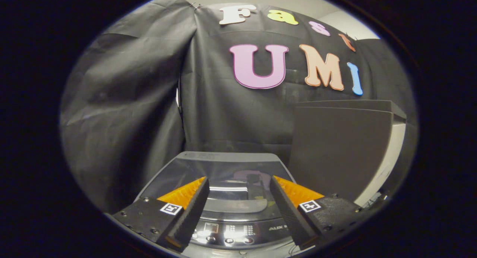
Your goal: Put the clothes into the washing machine and then close the washing machine lid.
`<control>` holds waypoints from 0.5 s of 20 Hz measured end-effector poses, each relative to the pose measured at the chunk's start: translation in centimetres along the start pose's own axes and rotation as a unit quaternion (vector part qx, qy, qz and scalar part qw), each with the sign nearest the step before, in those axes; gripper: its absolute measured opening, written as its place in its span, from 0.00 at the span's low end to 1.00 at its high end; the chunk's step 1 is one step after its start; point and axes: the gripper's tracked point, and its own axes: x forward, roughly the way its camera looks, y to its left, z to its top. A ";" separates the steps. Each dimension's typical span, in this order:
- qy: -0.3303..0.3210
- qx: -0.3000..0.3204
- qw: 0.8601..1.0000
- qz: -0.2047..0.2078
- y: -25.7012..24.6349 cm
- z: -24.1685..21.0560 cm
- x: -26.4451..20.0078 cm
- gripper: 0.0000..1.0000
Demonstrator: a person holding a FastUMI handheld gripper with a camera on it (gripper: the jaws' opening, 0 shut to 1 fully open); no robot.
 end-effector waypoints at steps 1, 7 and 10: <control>-0.001 -0.003 1.000 -0.002 -0.5 0.0 -0.8 0.98; 0.001 0.012 1.000 -0.012 -3.1 -0.4 -5.2 0.98; -0.003 0.022 1.000 -0.011 -4.2 -0.1 -7.5 0.98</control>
